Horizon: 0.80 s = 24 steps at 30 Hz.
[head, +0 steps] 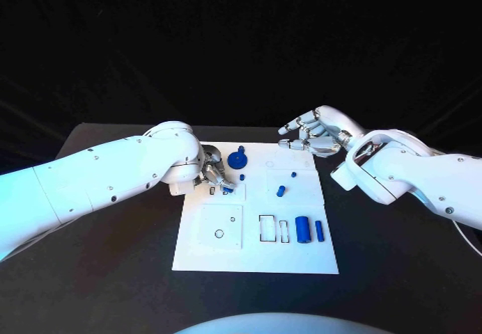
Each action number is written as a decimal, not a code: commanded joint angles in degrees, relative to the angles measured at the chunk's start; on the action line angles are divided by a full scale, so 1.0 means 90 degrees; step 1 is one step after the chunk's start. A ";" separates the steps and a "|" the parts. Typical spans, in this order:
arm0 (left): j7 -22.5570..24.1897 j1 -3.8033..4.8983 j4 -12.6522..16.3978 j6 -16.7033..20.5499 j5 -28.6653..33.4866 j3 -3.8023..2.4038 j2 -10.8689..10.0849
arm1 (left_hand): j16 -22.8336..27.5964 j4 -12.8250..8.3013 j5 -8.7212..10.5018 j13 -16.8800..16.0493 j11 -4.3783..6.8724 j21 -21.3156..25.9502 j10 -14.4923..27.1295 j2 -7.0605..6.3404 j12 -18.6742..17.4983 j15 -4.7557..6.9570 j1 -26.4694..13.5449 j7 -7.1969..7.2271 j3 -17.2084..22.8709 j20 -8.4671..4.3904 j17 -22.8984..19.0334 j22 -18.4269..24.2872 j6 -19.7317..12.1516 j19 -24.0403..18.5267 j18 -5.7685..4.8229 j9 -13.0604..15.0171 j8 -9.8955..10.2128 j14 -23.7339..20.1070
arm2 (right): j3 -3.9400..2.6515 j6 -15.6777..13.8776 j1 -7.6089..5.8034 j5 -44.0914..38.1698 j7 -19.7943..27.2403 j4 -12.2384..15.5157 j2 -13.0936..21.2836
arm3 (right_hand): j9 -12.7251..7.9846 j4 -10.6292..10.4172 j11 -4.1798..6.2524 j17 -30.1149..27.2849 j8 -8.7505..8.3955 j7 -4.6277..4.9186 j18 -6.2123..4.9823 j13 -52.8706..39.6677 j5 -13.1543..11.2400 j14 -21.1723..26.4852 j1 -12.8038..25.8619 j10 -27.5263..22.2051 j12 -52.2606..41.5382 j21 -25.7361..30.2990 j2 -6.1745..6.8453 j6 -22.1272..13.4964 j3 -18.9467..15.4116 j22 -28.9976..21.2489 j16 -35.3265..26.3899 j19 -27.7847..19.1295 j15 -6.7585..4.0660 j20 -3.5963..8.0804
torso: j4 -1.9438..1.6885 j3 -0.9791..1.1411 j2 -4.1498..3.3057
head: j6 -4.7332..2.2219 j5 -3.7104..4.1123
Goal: Assemble the parts on the task board
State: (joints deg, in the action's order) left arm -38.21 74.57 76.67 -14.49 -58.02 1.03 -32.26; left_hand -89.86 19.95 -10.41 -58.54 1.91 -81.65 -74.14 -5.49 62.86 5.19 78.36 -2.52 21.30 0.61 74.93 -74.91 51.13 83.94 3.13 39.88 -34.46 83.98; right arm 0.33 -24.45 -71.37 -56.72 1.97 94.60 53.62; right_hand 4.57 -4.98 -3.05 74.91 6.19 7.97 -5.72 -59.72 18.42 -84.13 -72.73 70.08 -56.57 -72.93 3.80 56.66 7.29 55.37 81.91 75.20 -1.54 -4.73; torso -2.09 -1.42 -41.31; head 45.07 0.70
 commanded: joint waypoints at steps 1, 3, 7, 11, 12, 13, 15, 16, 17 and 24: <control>0.0059 0.0002 0.0043 0.0205 0.0103 -0.0003 -0.0029 | -0.0015 -0.1193 -0.0036 -0.0005 -0.0002 0.0041 -0.0076 -0.0172 0.0026 -0.0022 -0.0207 0.0020 0.1507 0.0060 0.1675 -0.0391 0.0013 0.0090 -0.0032 0.0093 -0.0063 0.0668 | 0.0002 0.0101 0.0007 -0.0050 0.0021 -0.0010 -0.0012 | -0.0006 -0.0013 0.0020 0.0241 0.0042 -0.0007 -0.0091 0.0006 0.0026 -0.0332 -0.0036 -0.0008 -0.0013 0.0019 -0.0034 0.0046 -0.0027 -0.0004 -0.0028 -0.0030 0.0007 0.0023 | -0.0010 0.0003 0.0003 | 0.0002 0.0004; 0.0059 0.0001 0.0051 0.0247 0.0069 -0.0003 -0.0040 | -0.0015 -0.1264 -0.0026 0.0004 -0.0011 0.0041 -0.0082 -0.0219 0.0025 -0.0014 -0.0356 0.0001 0.1747 0.0062 0.1675 -0.0403 0.0009 0.0094 -0.0034 0.0159 -0.0104 0.0668 | 0.0003 0.0103 0.0008 -0.0043 0.0029 -0.0015 -0.0020 | -0.0006 -0.0013 0.0020 0.0241 0.0042 -0.0007 -0.0091 0.0006 0.0026 -0.0332 -0.0036 -0.0008 -0.0013 0.0019 -0.0034 0.0046 -0.0027 -0.0004 -0.0028 -0.0030 0.0007 0.0023 | -0.0006 0.0001 -0.0001 | -0.0003 -0.0004; 0.0055 -0.0002 0.0072 0.0331 -0.0097 -0.0003 -0.0054 | -0.0015 -0.1357 -0.0018 0.0019 -0.0020 0.0039 -0.0082 -0.0256 0.0019 -0.0008 -0.0469 0.0003 0.1929 0.0064 0.1675 -0.0416 -0.0007 0.0099 -0.0035 0.0219 -0.0138 0.0668 | 0.0005 0.0107 0.0011 -0.0030 0.0043 -0.0025 -0.0030 | -0.0006 -0.0015 0.0021 0.0236 0.0043 -0.0008 -0.0093 0.0008 0.0029 -0.0331 -0.0038 -0.0006 -0.0013 0.0024 -0.0038 0.0047 -0.0029 -0.0012 -0.0032 -0.0032 0.0006 0.0024 | -0.0004 0.0002 -0.0006 | 0.0001 -0.0015; 0.0051 -0.0009 0.0105 0.0407 -0.0344 -0.0002 -0.0069 | -0.0015 -0.1422 -0.0012 0.0023 -0.0019 0.0032 -0.0087 -0.0279 0.0022 -0.0007 -0.0538 0.0003 0.2033 0.0064 0.1675 -0.0432 -0.0015 0.0106 -0.0038 0.0259 -0.0162 0.0668 | 0.0007 0.0112 0.0013 -0.0016 0.0059 -0.0032 -0.0035 | -0.0006 -0.0015 0.0021 0.0235 0.0043 -0.0008 -0.0093 0.0009 0.0030 -0.0331 -0.0038 -0.0005 -0.0013 0.0025 -0.0039 0.0048 -0.0029 -0.0013 -0.0033 -0.0032 0.0006 0.0024 | -0.0005 0.0002 -0.0001 | 0.0007 -0.0024; 0.0050 -0.0011 0.0114 0.0412 -0.0394 -0.0002 -0.0071 | -0.0015 -0.1443 -0.0011 0.0026 -0.0018 0.0028 -0.0087 -0.0288 0.0022 -0.0007 -0.0559 0.0004 0.2063 0.0063 0.1675 -0.0440 -0.0018 0.0109 -0.0040 0.0271 -0.0169 0.0668 | 0.0007 0.0113 0.0014 -0.0014 0.0063 -0.0034 -0.0037 | -0.0006 -0.0015 0.0021 0.0235 0.0043 -0.0008 -0.0093 0.0009 0.0030 -0.0331 -0.0038 -0.0005 -0.0013 0.0025 -0.0039 0.0048 -0.0029 -0.0013 -0.0033 -0.0032 0.0006 0.0024 | -0.0003 0.0001 -0.0003 | 0.0009 -0.0024; 0.0049 -0.0014 0.0121 0.0408 -0.0443 -0.0001 -0.0072 | -0.0015 -0.1451 -0.0010 0.0027 -0.0017 0.0027 -0.0088 -0.0291 0.0022 -0.0006 -0.0564 0.0004 0.2072 0.0063 0.1675 -0.0441 -0.0019 0.0110 -0.0040 0.0275 -0.0171 0.0668 | 0.0008 0.0115 0.0015 -0.0011 0.0066 -0.0036 -0.0038 | -0.0006 -0.0015 0.0021 0.0235 0.0043 -0.0008 -0.0093 0.0009 0.0030 -0.0331 -0.0038 -0.0005 -0.0013 0.0025 -0.0039 0.0048 -0.0029 -0.0013 -0.0033 -0.0032 0.0006 0.0024 | -0.0004 0.0000 -0.0003 | 0.0013 -0.0021; 0.0045 -0.0017 0.0133 0.0370 -0.0542 0.0001 -0.0072 | -0.0015 -0.1468 -0.0009 0.0031 -0.0017 0.0024 -0.0089 -0.0298 0.0021 -0.0006 -0.0578 0.0005 0.2095 0.0063 0.1675 -0.0447 -0.0020 0.0113 -0.0041 0.0284 -0.0177 0.0668 | 0.0009 0.0119 0.0016 -0.0008 0.0070 -0.0041 -0.0041 | -0.0006 -0.0015 0.0021 0.0235 0.0043 -0.0008 -0.0093 0.0009 0.0030 -0.0331 -0.0038 -0.0005 -0.0013 0.0025 -0.0039 0.0048 -0.0029 -0.0013 -0.0033 -0.0032 0.0006 0.0024 | -0.0006 -0.0002 -0.0006 | 0.0018 -0.0016; 0.0041 -0.0020 0.0140 0.0335 -0.0603 0.0002 -0.0072 | -0.0015 -0.1474 -0.0009 0.0034 -0.0016 0.0024 -0.0088 -0.0300 0.0020 -0.0006 -0.0584 0.0005 0.2102 0.0063 0.1675 -0.0448 -0.0020 0.0113 -0.0041 0.0287 -0.0179 0.0668 | 0.0009 0.0122 0.0017 -0.0006 0.0073 -0.0043 -0.0043 | -0.0006 -0.0015 0.0021 0.0235 0.0043 -0.0008 -0.0093 0.0009 0.0030 -0.0331 -0.0038 -0.0005 -0.0013 0.0025 -0.0039 0.0048 -0.0029 -0.0013 -0.0033 -0.0032 0.0006 0.0024 | -0.0004 -0.0003 -0.0004 | 0.0022 -0.0017; 0.0039 -0.0021 0.0144 0.0315 -0.0633 0.0004 -0.0072 | -0.0015 -0.1482 -0.0009 0.0038 -0.0016 0.0023 -0.0087 -0.0303 0.0017 -0.0005 -0.0592 0.0005 0.2115 0.0062 0.1675 -0.0449 -0.0020 0.0113 -0.0041 0.0291 -0.0183 0.0668 | 0.0009 0.0123 0.0018 -0.0006 0.0074 -0.0044 -0.0044 | -0.0006 -0.0015 0.0021 0.0235 0.0043 -0.0008 -0.0093 0.0009 0.0030 -0.0331 -0.0038 -0.0005 -0.0013 0.0025 -0.0039 0.0048 -0.0029 -0.0013 -0.0033 -0.0032 0.0006 0.0024 | -0.0001 -0.0006 -0.0002 | 0.0028 -0.0022; -0.0001 -0.0032 0.0165 -0.0077 -0.0916 0.0047 -0.0077 | -0.0015 -0.1509 -0.0008 0.0060 -0.0015 0.0014 -0.0080 -0.0312 0.0001 -0.0005 -0.0615 0.0006 0.2150 0.0062 0.1675 -0.0464 -0.0021 0.0120 -0.0044 0.0304 -0.0192 0.0668 | 0.0012 0.0138 0.0020 -0.0001 0.0077 -0.0046 -0.0036 | -0.0007 -0.0020 0.0021 0.0232 0.0043 -0.0008 -0.0094 0.0010 0.0029 -0.0331 -0.0033 -0.0004 -0.0014 0.0029 -0.0037 0.0047 -0.0036 -0.0020 -0.0036 -0.0033 0.0005 0.0025 | -0.0003 -0.0004 0.0000 | 0.0041 -0.0038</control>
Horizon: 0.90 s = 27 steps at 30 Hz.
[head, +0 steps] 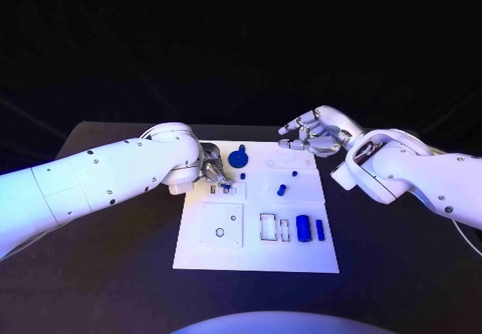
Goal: Assemble the parts on the task board
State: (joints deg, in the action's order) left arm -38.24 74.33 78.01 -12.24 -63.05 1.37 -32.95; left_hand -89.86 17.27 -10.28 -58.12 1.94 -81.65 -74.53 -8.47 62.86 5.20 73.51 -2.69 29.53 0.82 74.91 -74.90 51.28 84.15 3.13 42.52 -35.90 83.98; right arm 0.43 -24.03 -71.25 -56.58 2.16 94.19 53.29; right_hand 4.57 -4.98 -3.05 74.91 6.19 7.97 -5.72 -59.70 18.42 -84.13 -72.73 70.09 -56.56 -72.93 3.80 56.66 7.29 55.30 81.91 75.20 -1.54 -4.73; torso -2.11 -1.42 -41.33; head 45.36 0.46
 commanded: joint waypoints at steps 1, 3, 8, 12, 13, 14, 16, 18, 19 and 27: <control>-0.0001 -0.0007 0.0016 -0.0373 -0.0382 0.0014 -0.0002 | -0.0015 -0.1215 -0.0022 0.0017 -0.0018 0.0013 -0.0036 0.0017 -0.0001 -0.0005 -0.0079 0.0025 0.1239 0.0038 0.1676 -0.0467 -0.0039 0.0098 -0.0045 0.0013 -0.0033 0.0669 | 0.0001 0.0095 0.0006 -0.0017 0.0055 0.0000 0.0002 | -0.0007 -0.0020 0.0021 0.0233 0.0043 -0.0008 -0.0094 0.0008 0.0030 -0.0331 -0.0033 -0.0004 -0.0014 0.0029 -0.0037 0.0047 -0.0036 -0.0013 -0.0036 -0.0033 0.0005 0.0025 | -0.0003 -0.0004 0.0003 | 0.0013 -0.0011; -0.0008 -0.0010 0.0017 -0.0454 -0.0416 0.0022 -0.0008 | -0.0015 -0.1215 -0.0022 0.0017 -0.0018 0.0013 -0.0036 0.0017 -0.0001 -0.0005 -0.0079 0.0025 0.1239 0.0038 0.1676 -0.0467 -0.0039 0.0098 -0.0045 0.0013 -0.0033 0.0669 | 0.0001 0.0099 0.0006 -0.0016 0.0055 0.0001 0.0005 | -0.0007 -0.0020 0.0021 0.0233 0.0043 -0.0008 -0.0094 0.0008 0.0030 -0.0331 -0.0033 -0.0004 -0.0014 0.0029 -0.0037 0.0047 -0.0036 -0.0013 -0.0036 -0.0033 0.0005 0.0025 | 0.0000 -0.0006 0.0002 | 0.0021 -0.0022; -0.0022 -0.0019 0.0041 -0.0668 -0.0457 0.0033 -0.0021 | -0.0015 -0.1237 -0.0021 0.0045 -0.0017 0.0026 -0.0026 0.0009 -0.0022 -0.0005 -0.0101 0.0025 0.1268 0.0038 0.1676 -0.0452 -0.0038 0.0090 -0.0041 0.0024 -0.0041 0.0669 | 0.0003 0.0116 0.0007 -0.0013 0.0057 0.0001 0.0006 | -0.0007 -0.0020 0.0021 0.0233 0.0043 -0.0008 -0.0094 0.0008 0.0030 -0.0331 -0.0033 -0.0004 -0.0014 0.0029 -0.0037 0.0047 -0.0036 -0.0013 -0.0036 -0.0033 0.0005 0.0025 | 0.0001 -0.0007 0.0001 | 0.0001 -0.0028; -0.0027 -0.0026 0.0079 -0.0798 -0.0485 0.0039 -0.0029 | -0.0015 -0.1255 -0.0024 0.0076 -0.0016 0.0034 -0.0016 0.0001 -0.0046 -0.0004 -0.0120 0.0027 0.1291 0.0037 0.1676 -0.0444 -0.0035 0.0085 -0.0039 0.0032 -0.0049 0.0669 | 0.0004 0.0128 0.0007 -0.0009 0.0057 0.0001 0.0003 | -0.0007 -0.0020 0.0021 0.0233 0.0043 -0.0008 -0.0094 0.0008 0.0030 -0.0331 -0.0033 -0.0004 -0.0014 0.0029 -0.0037 0.0047 -0.0036 -0.0013 -0.0036 -0.0033 0.0005 0.0025 | 0.0004 -0.0009 -0.0001 | -0.0022 -0.0039; -0.0028 -0.0028 0.0086 -0.0826 -0.0489 0.0039 -0.0031 | -0.0015 -0.1262 -0.0026 0.0084 -0.0016 0.0036 -0.0014 -0.0002 -0.0052 -0.0004 -0.0126 0.0028 0.1299 0.0037 0.1676 -0.0443 -0.0034 0.0084 -0.0038 0.0035 -0.0051 0.0669 | 0.0004 0.0130 0.0008 -0.0008 0.0057 0.0001 0.0003 | -0.0007 -0.0020 0.0021 0.0233 0.0043 -0.0008 -0.0094 0.0008 0.0030 -0.0331 -0.0033 -0.0004 -0.0014 0.0029 -0.0037 0.0047 -0.0036 -0.0013 -0.0036 -0.0033 0.0005 0.0025 | 0.0004 -0.0009 -0.0001 | -0.0022 -0.0039; -0.0029 -0.0029 0.0093 -0.0847 -0.0492 0.0040 -0.0034 | -0.0015 -0.1273 -0.0035 0.0095 -0.0015 0.0039 -0.0013 -0.0008 -0.0060 -0.0003 -0.0141 0.0029 0.1314 0.0037 0.1676 -0.0441 -0.0032 0.0083 -0.0037 0.0040 -0.0056 0.0669 | 0.0004 0.0133 0.0008 -0.0007 0.0058 0.0001 0.0002 | -0.0007 -0.0020 0.0021 0.0233 0.0043 -0.0008 -0.0094 0.0008 0.0030 -0.0331 -0.0033 -0.0004 -0.0014 0.0029 -0.0037 0.0047 -0.0036 -0.0013 -0.0036 -0.0033 0.0005 0.0025 | 0.0004 -0.0009 0.0000 | -0.0015 -0.0034; -0.0030 -0.0031 0.0105 -0.0876 -0.0496 0.0041 -0.0040 | -0.0015 -0.1293 -0.0054 0.0111 -0.0013 0.0045 -0.0013 -0.0020 -0.0071 -0.0002 -0.0171 0.0031 0.1343 0.0036 0.1676 -0.0437 -0.0029 0.0079 -0.0036 0.0050 -0.0065 0.0669 | 0.0005 0.0140 0.0008 -0.0006 0.0057 0.0000 0.0002 | -0.0007 -0.0020 0.0021 0.0233 0.0043 -0.0008 -0.0094 0.0008 0.0030 -0.0331 -0.0033 -0.0004 -0.0014 0.0029 -0.0037 0.0047 -0.0036 -0.0013 -0.0036 -0.0033 0.0005 0.0025 | 0.0004 -0.0009 0.0000 | 0.0000 -0.0030; -0.0030 -0.0032 0.0114 -0.0888 -0.0498 0.0041 -0.0045 | -0.0015 -0.1303 -0.0065 0.0118 -0.0012 0.0043 -0.0015 -0.0027 -0.0075 -0.0001 -0.0190 0.0032 0.1356 0.0035 0.1676 -0.0441 -0.0027 0.0081 -0.0037 0.0055 -0.0070 0.0669 | 0.0005 0.0144 0.0008 -0.0006 0.0057 -0.0001 0.0002 | -0.0007 -0.0020 0.0021 0.0233 0.0043 -0.0008 -0.0094 0.0008 0.0030 -0.0331 -0.0033 -0.0004 -0.0014 0.0029 -0.0037 0.0047 -0.0036 -0.0013 -0.0036 -0.0033 0.0005 0.0025 | 0.0004 -0.0008 -0.0004 | 0.0013 -0.0028; -0.0030 -0.0032 0.0117 -0.0889 -0.0499 0.0041 -0.0047 | -0.0015 -0.1305 -0.0069 0.0118 -0.0012 0.0043 -0.0016 -0.0029 -0.0075 -0.0001 -0.0195 0.0032 0.1359 0.0035 0.1676 -0.0442 -0.0026 0.0081 -0.0037 0.0056 -0.0071 0.0669 | 0.0005 0.0146 0.0009 -0.0005 0.0057 -0.0001 0.0001 | -0.0007 -0.0020 0.0021 0.0233 0.0043 -0.0008 -0.0094 0.0008 0.0030 -0.0331 -0.0033 -0.0004 -0.0014 0.0029 -0.0037 0.0047 -0.0036 -0.0013 -0.0036 -0.0033 0.0005 0.0025 | 0.0004 -0.0008 -0.0004 | 0.0013 -0.0028; -0.0023 -0.0039 0.0113 -0.0853 -0.0502 0.0041 -0.0018 | -0.0015 -0.1353 -0.0151 0.0162 -0.0005 0.0063 -0.0024 -0.0055 -0.0102 0.0003 -0.0300 0.0041 0.1431 0.0031 0.1676 -0.0428 -0.0014 0.0073 -0.0032 0.0080 -0.0097 0.0669 | 0.0006 0.0151 0.0009 0.0000 0.0059 -0.0010 -0.0006 | -0.0008 -0.0026 0.0021 0.0229 0.0044 -0.0008 -0.0095 0.0020 0.0027 -0.0331 -0.0027 -0.0009 -0.0004 0.0035 -0.0038 0.0046 -0.0043 -0.0021 -0.0039 -0.0034 0.0005 0.0026 | 0.0008 -0.0006 -0.0008 | 0.0041 -0.0019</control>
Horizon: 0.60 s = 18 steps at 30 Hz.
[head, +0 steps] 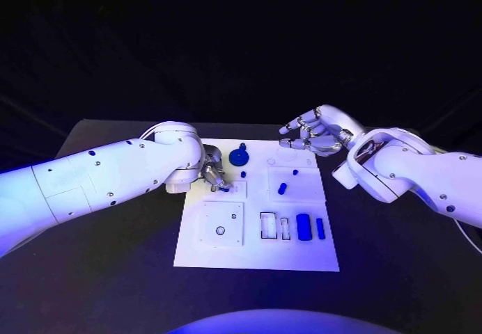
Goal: Assemble the parts on the task board
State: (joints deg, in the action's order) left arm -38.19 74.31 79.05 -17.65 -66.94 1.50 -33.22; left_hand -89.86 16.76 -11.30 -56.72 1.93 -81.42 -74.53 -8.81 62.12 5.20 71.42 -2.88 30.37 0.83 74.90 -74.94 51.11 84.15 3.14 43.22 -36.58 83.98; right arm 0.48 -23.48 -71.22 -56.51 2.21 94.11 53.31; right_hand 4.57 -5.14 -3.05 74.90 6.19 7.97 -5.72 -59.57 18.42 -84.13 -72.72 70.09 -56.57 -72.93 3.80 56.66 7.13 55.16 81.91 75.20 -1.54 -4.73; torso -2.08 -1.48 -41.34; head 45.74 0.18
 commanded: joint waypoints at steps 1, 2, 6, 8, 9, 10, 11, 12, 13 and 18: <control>-0.0029 -0.0037 -0.0008 -0.0248 -0.0069 0.0027 0.0017 | -0.0015 -0.1297 -0.0043 0.0007 -0.0003 0.0036 -0.0026 -0.0018 -0.0020 0.0003 -0.0074 0.0063 0.1341 0.0031 0.1678 -0.0424 0.0007 0.0073 -0.0033 0.0004 -0.0024 0.0669 | 0.0000 0.0090 0.0006 -0.0007 0.0054 -0.0001 -0.0009 | -0.0009 -0.0008 0.0021 0.0230 0.0044 -0.0008 -0.0095 0.0005 0.0027 -0.0331 -0.0028 -0.0009 -0.0004 0.0035 -0.0038 0.0046 -0.0025 -0.0005 -0.0040 -0.0035 0.0005 0.0026 | 0.0004 0.0000 -0.0007 | 0.0000 0.0013; -0.0028 -0.0038 -0.0015 -0.0244 -0.0069 0.0027 0.0023 | -0.0015 -0.1300 -0.0051 0.0008 -0.0002 0.0037 -0.0030 -0.0020 -0.0019 0.0004 -0.0089 0.0065 0.1347 0.0030 0.1678 -0.0425 0.0009 0.0074 -0.0033 0.0006 -0.0028 0.0669 | 0.0000 0.0089 0.0006 -0.0007 0.0054 -0.0001 -0.0010 | -0.0009 -0.0008 0.0021 0.0230 0.0044 -0.0008 -0.0095 0.0005 0.0027 -0.0331 -0.0028 -0.0009 -0.0004 0.0035 -0.0038 0.0046 -0.0025 -0.0005 -0.0040 -0.0035 0.0005 0.0026 | 0.0002 0.0002 -0.0004 | 0.0005 0.0013; -0.0023 -0.0038 -0.0062 -0.0201 -0.0026 0.0028 0.0056 | -0.0015 -0.1301 -0.0110 0.0008 0.0008 0.0035 -0.0060 -0.0011 -0.0007 0.0010 -0.0210 0.0080 0.1378 0.0026 0.1678 -0.0434 0.0039 0.0078 -0.0034 0.0025 -0.0059 0.0669 | 0.0000 0.0087 0.0006 -0.0006 0.0052 0.0001 -0.0008 | -0.0009 -0.0015 0.0021 0.0231 0.0044 -0.0008 -0.0095 0.0011 0.0026 -0.0332 -0.0021 -0.0011 0.0000 0.0036 -0.0041 0.0046 -0.0029 -0.0006 -0.0039 -0.0034 0.0005 0.0027 | 0.0003 0.0007 -0.0004 | 0.0012 0.0007; -0.0011 -0.0039 -0.0095 -0.0136 0.0003 0.0030 0.0078 | -0.0015 -0.1238 -0.0123 0.0015 0.0023 0.0037 -0.0090 0.0035 0.0002 0.0017 -0.0379 0.0105 0.1373 0.0021 0.1678 -0.0439 0.0097 0.0080 -0.0034 0.0045 -0.0101 0.0669 | 0.0000 0.0091 0.0006 -0.0005 0.0048 0.0001 -0.0007 | -0.0010 -0.0020 0.0020 0.0224 0.0044 -0.0008 -0.0096 0.0016 0.0026 -0.0331 -0.0016 -0.0013 0.0004 0.0040 -0.0043 0.0046 -0.0032 -0.0012 -0.0044 -0.0036 0.0005 0.0027 | 0.0002 0.0007 -0.0004 | 0.0012 0.0008; -0.0006 -0.0040 -0.0111 -0.0114 0.0011 0.0031 0.0090 | -0.0015 -0.1197 -0.0122 0.0022 0.0030 0.0040 -0.0098 0.0062 0.0001 0.0022 -0.0463 0.0115 0.1365 0.0017 0.1678 -0.0438 0.0117 0.0080 -0.0034 0.0051 -0.0114 0.0669 | 0.0000 0.0093 0.0006 -0.0005 0.0047 0.0000 -0.0007 | -0.0010 -0.0020 0.0020 0.0224 0.0044 -0.0008 -0.0096 0.0016 0.0026 -0.0331 -0.0016 -0.0013 0.0004 0.0040 -0.0043 0.0046 -0.0032 -0.0012 -0.0044 -0.0036 0.0005 0.0027 | 0.0002 0.0009 -0.0004 | 0.0019 0.0007; -0.0003 -0.0041 -0.0125 -0.0095 0.0018 0.0032 0.0101 | -0.0015 -0.1118 -0.0120 0.0022 0.0037 0.0048 -0.0109 0.0105 0.0007 0.0027 -0.0594 0.0128 0.1345 0.0014 0.1678 -0.0432 0.0145 0.0078 -0.0032 0.0054 -0.0128 0.0669 | 0.0000 0.0095 0.0006 -0.0004 0.0046 -0.0001 -0.0008 | -0.0010 -0.0020 0.0020 0.0224 0.0044 -0.0008 -0.0096 0.0016 0.0026 -0.0331 -0.0016 -0.0013 0.0004 0.0040 -0.0043 0.0046 -0.0032 -0.0012 -0.0044 -0.0036 0.0005 0.0027 | 0.0002 0.0008 -0.0004 | 0.0020 0.0007; 0.0001 -0.0042 -0.0139 -0.0084 0.0023 0.0033 0.0113 | -0.0015 -0.1046 -0.0118 0.0020 0.0044 0.0052 -0.0117 0.0136 0.0014 0.0032 -0.0719 0.0139 0.1324 0.0011 0.1678 -0.0431 0.0164 0.0077 -0.0031 0.0055 -0.0135 0.0669 | 0.0000 0.0097 0.0006 -0.0004 0.0045 -0.0001 -0.0008 | -0.0010 -0.0020 0.0020 0.0224 0.0044 -0.0008 -0.0096 0.0016 0.0026 -0.0331 -0.0016 -0.0013 0.0004 0.0040 -0.0043 0.0046 -0.0032 -0.0012 -0.0044 -0.0036 0.0005 0.0027 | 0.0003 0.0007 0.0000 | 0.0026 0.0004; 0.0004 -0.0043 -0.0152 -0.0077 0.0027 0.0035 0.0124 | -0.0015 -0.0999 -0.0117 0.0016 0.0049 0.0051 -0.0124 0.0151 0.0022 0.0038 -0.0813 0.0146 0.1306 0.0006 0.1678 -0.0435 0.0176 0.0079 -0.0032 0.0055 -0.0139 0.0669 | 0.0000 0.0099 0.0006 -0.0003 0.0043 -0.0002 -0.0009 | -0.0010 -0.0020 0.0020 0.0224 0.0044 -0.0008 -0.0096 0.0016 0.0026 -0.0331 -0.0016 -0.0013 0.0004 0.0040 -0.0043 0.0046 -0.0032 -0.0012 -0.0044 -0.0036 0.0005 0.0027 | 0.0003 0.0006 0.0000 | 0.0026 0.0003; 0.0006 -0.0045 -0.0164 -0.0074 0.0030 0.0036 0.0134 | -0.0015 -0.0973 -0.0115 0.0010 0.0055 0.0051 -0.0131 0.0151 0.0031 0.0044 -0.0887 0.0154 0.1284 0.0001 0.1678 -0.0439 0.0187 0.0081 -0.0032 0.0056 -0.0144 0.0669 | 0.0000 0.0100 0.0006 -0.0003 0.0041 -0.0002 -0.0009 | -0.0010 -0.0020 0.0020 0.0224 0.0044 -0.0008 -0.0096 0.0016 0.0026 -0.0331 -0.0016 -0.0013 0.0004 0.0040 -0.0043 0.0046 -0.0032 -0.0012 -0.0044 -0.0036 0.0005 0.0027 | 0.0002 0.0007 -0.0001 | 0.0027 0.0000; 0.0014 -0.0051 -0.0207 -0.0081 0.0044 0.0041 0.0180 | -0.0015 -0.0915 -0.0105 -0.0035 0.0080 0.0042 -0.0171 0.0142 0.0088 0.0066 -0.1111 0.0185 0.1181 -0.0019 0.1678 -0.0461 0.0244 0.0093 -0.0036 0.0059 -0.0165 0.0669 | 0.0001 0.0116 0.0006 0.0000 0.0036 -0.0002 -0.0013 | -0.0010 -0.0020 0.0020 0.0224 0.0044 -0.0008 -0.0096 0.0016 0.0026 -0.0331 -0.0016 -0.0013 0.0004 0.0040 -0.0043 0.0046 -0.0032 -0.0012 -0.0044 -0.0036 0.0005 0.0027 | 0.0006 0.0012 -0.0003 | 0.0035 -0.0005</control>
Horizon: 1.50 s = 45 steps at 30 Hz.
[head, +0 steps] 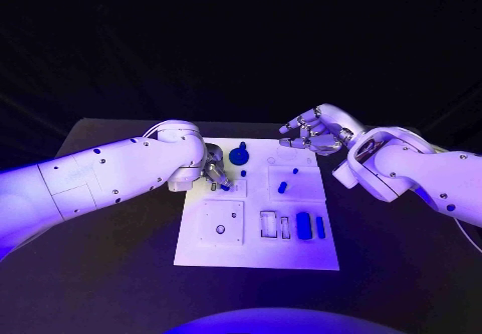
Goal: Assemble the parts on the task board
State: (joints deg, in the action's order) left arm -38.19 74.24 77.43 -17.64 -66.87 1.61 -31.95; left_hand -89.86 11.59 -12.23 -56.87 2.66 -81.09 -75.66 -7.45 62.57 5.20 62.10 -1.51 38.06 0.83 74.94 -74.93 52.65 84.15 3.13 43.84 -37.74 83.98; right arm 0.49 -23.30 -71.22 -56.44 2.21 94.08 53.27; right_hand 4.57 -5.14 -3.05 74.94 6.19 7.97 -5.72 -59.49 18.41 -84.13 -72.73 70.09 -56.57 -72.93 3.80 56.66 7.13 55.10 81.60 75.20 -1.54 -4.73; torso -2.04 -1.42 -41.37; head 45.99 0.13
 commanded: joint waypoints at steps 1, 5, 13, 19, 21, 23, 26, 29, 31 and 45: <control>0.0016 -0.0044 -0.0034 -0.0090 0.0041 0.0030 0.0046 | -0.0015 -0.0332 0.0001 -0.0034 0.0005 0.0001 -0.0058 -0.0011 0.0056 0.0070 -0.0118 0.0039 0.0298 -0.0023 0.1673 -0.0470 0.0089 0.0098 -0.0038 -0.0010 -0.0041 0.0669 | 0.0000 0.0102 0.0005 -0.0007 0.0032 0.0001 -0.0009 | -0.0010 -0.0021 0.0020 0.0220 0.0044 -0.0008 -0.0096 0.0006 0.0026 -0.0331 -0.0016 -0.0013 0.0004 0.0040 -0.0043 0.0046 -0.0032 -0.0006 -0.0010 -0.0036 0.0005 0.0027 | 0.0002 0.0003 0.0001 | 0.0008 0.0004; 0.0019 -0.0045 -0.0056 -0.0118 0.0054 0.0032 0.0066 | -0.0015 -0.0306 0.0007 -0.0076 0.0022 -0.0006 -0.0098 -0.0013 0.0106 0.0084 -0.0246 0.0059 0.0198 -0.0036 0.1673 -0.0486 0.0139 0.0107 -0.0041 -0.0015 -0.0050 0.0669 | 0.0000 0.0127 0.0005 -0.0006 0.0018 0.0001 -0.0010 | -0.0012 -0.0018 0.0023 0.0212 0.0044 -0.0011 -0.0096 0.0018 0.0019 -0.0330 -0.0025 -0.0018 0.0013 0.0045 -0.0037 0.0044 -0.0042 -0.0011 -0.0017 -0.0035 0.0003 0.0028 | 0.0001 0.0002 0.0002 | 0.0018 0.0038; 0.0033 -0.0046 -0.0135 -0.0087 0.0060 0.0033 0.0095 | -0.0015 -0.0171 0.0010 -0.0136 0.0044 -0.0041 -0.0152 -0.0020 0.0180 0.0104 -0.0566 0.0087 -0.0120 -0.0059 0.1673 -0.0545 0.0233 0.0137 -0.0054 -0.0046 -0.0041 0.0669 | 0.0001 0.0140 0.0005 -0.0005 0.0010 -0.0002 -0.0013 | -0.0013 -0.0013 0.0024 0.0208 0.0044 -0.0012 -0.0098 0.0025 0.0012 -0.0330 -0.0033 -0.0023 0.0019 0.0052 -0.0032 0.0043 -0.0045 -0.0024 -0.0021 -0.0039 0.0002 0.0029 | -0.0003 0.0001 0.0002 | 0.0014 0.0037; 0.0045 -0.0046 -0.0159 -0.0063 0.0061 0.0033 0.0108 | -0.0015 -0.0165 0.0008 -0.0185 0.0056 -0.0072 -0.0188 0.0003 0.0227 0.0110 -0.0594 0.0103 -0.0156 -0.0065 0.1673 -0.0584 0.0275 0.0156 -0.0063 -0.0050 -0.0049 0.0669 | 0.0002 0.0149 0.0007 -0.0005 0.0011 -0.0010 -0.0022 | -0.0013 -0.0013 0.0024 0.0198 0.0044 -0.0011 -0.0100 0.0035 0.0008 -0.0328 -0.0033 -0.0029 0.0029 0.0058 -0.0032 0.0043 -0.0048 -0.0034 -0.0028 -0.0043 0.0002 0.0029 | -0.0003 -0.0001 0.0002 | 0.0032 0.0030; 0.0050 -0.0046 -0.0164 -0.0067 0.0061 0.0033 0.0109 | -0.0015 -0.0148 0.0009 -0.0207 0.0065 -0.0088 -0.0214 0.0005 0.0252 0.0116 -0.0641 0.0113 -0.0208 -0.0070 0.1673 -0.0607 0.0312 0.0168 -0.0069 -0.0058 -0.0050 0.0669 | 0.0002 0.0146 0.0008 -0.0004 0.0011 -0.0012 -0.0024 | -0.0013 -0.0014 0.0024 0.0197 0.0044 -0.0011 -0.0100 0.0036 0.0007 -0.0327 -0.0032 -0.0029 0.0030 0.0059 -0.0032 0.0043 -0.0048 -0.0035 -0.0029 -0.0043 0.0002 0.0029 | -0.0001 0.0001 0.0003 | 0.0036 0.0027; 0.0056 -0.0046 -0.0164 -0.0072 0.0061 0.0033 0.0110 | -0.0015 -0.0135 0.0007 -0.0247 0.0078 -0.0126 -0.0258 0.0019 0.0291 0.0122 -0.0684 0.0133 -0.0263 -0.0074 0.1673 -0.0654 0.0370 0.0191 -0.0081 -0.0071 -0.0050 0.0669 | 0.0003 0.0145 0.0009 0.0001 0.0012 -0.0015 -0.0025 | -0.0014 -0.0021 0.0023 0.0195 0.0044 -0.0010 -0.0102 0.0039 0.0002 -0.0327 -0.0025 -0.0030 0.0032 0.0065 -0.0035 0.0042 -0.0053 -0.0045 -0.0031 -0.0046 0.0002 0.0030 | -0.0001 0.0000 0.0004 | 0.0045 0.0022; 0.0062 -0.0046 -0.0164 -0.0077 0.0061 0.0032 0.0112 | -0.0015 -0.0126 0.0006 -0.0276 0.0093 -0.0161 -0.0304 0.0031 0.0319 0.0127 -0.0726 0.0153 -0.0321 -0.0079 0.1673 -0.0699 0.0438 0.0212 -0.0092 -0.0089 -0.0044 0.0669 | 0.0004 0.0146 0.0010 0.0005 0.0013 -0.0017 -0.0027 | -0.0015 -0.0026 0.0022 0.0193 0.0044 -0.0010 -0.0102 0.0042 -0.0001 -0.0327 -0.0020 -0.0031 0.0033 0.0067 -0.0037 0.0041 -0.0057 -0.0047 -0.0033 -0.0046 0.0002 0.0030 | -0.0004 0.0000 0.0003 | 0.0047 0.0033; 0.0067 -0.0047 -0.0162 -0.0090 0.0061 0.0032 0.0111 | -0.0015 -0.0123 0.0007 -0.0280 0.0096 -0.0167 -0.0316 0.0031 0.0323 0.0129 -0.0739 0.0157 -0.0341 -0.0081 0.1673 -0.0707 0.0455 0.0216 -0.0094 -0.0096 -0.0039 0.0669 | 0.0004 0.0146 0.0011 0.0009 0.0015 -0.0020 -0.0030 | -0.0015 -0.0028 0.0022 0.0192 0.0044 -0.0009 -0.0102 0.0042 -0.0002 -0.0327 -0.0018 -0.0031 0.0034 0.0067 -0.0037 0.0041 -0.0059 -0.0048 -0.0034 -0.0046 0.0002 0.0030 | 0.0000 0.0000 0.0004 | 0.0050 0.0028; 0.0070 -0.0047 -0.0161 -0.0096 0.0061 0.0032 0.0109 | -0.0015 -0.0117 0.0009 -0.0294 0.0102 -0.0172 -0.0340 0.0025 0.0335 0.0133 -0.0771 0.0165 -0.0390 -0.0085 0.1673 -0.0716 0.0489 0.0220 -0.0095 -0.0110 -0.0029 0.0669 | 0.0005 0.0145 0.0012 0.0011 0.0016 -0.0018 -0.0029 | -0.0016 -0.0033 0.0021 0.0191 0.0044 -0.0009 -0.0102 0.0044 -0.0005 -0.0327 -0.0012 -0.0031 0.0034 0.0069 -0.0038 0.0040 -0.0064 -0.0049 -0.0035 -0.0046 0.0003 0.0030 | 0.0000 0.0000 0.0003 | 0.0056 0.0028; 0.0065 -0.0047 -0.0150 -0.0152 0.0061 0.0027 0.0098 | -0.0015 -0.0056 0.0011 -0.0355 0.0121 -0.0203 -0.0422 0.0040 0.0385 0.0145 -0.0899 0.0187 -0.0591 -0.0097 0.1673 -0.0763 0.0605 0.0241 -0.0106 -0.0158 0.0008 0.0669 | 0.0006 0.0141 0.0013 0.0018 0.0028 -0.0011 -0.0024 | -0.0019 -0.0047 0.0019 0.0186 0.0039 -0.0007 -0.0104 0.0052 -0.0015 -0.0326 0.0002 -0.0034 0.0039 0.0079 -0.0040 0.0029 -0.0079 -0.0064 -0.0041 -0.0050 0.0003 0.0030 | -0.0003 -0.0001 0.0005 | 0.0065 0.0023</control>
State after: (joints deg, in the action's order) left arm -38.05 74.01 76.02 -17.64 -66.72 1.74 -31.16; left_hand -89.86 11.04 -12.29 -60.00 3.61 -82.54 -79.06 -7.00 65.87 6.04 54.59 0.14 33.03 0.30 74.91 -74.91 57.78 84.04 3.13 42.46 -37.94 83.97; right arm 0.54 -22.67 -71.15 -56.22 2.13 93.93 53.09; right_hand 4.48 -5.48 -3.05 74.92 6.19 7.98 -5.73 -59.07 18.41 -84.13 -72.72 70.09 -56.56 -72.53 3.80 56.66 6.79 54.57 81.60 74.99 -1.54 -4.52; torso -2.06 -1.42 -41.34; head 46.63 0.35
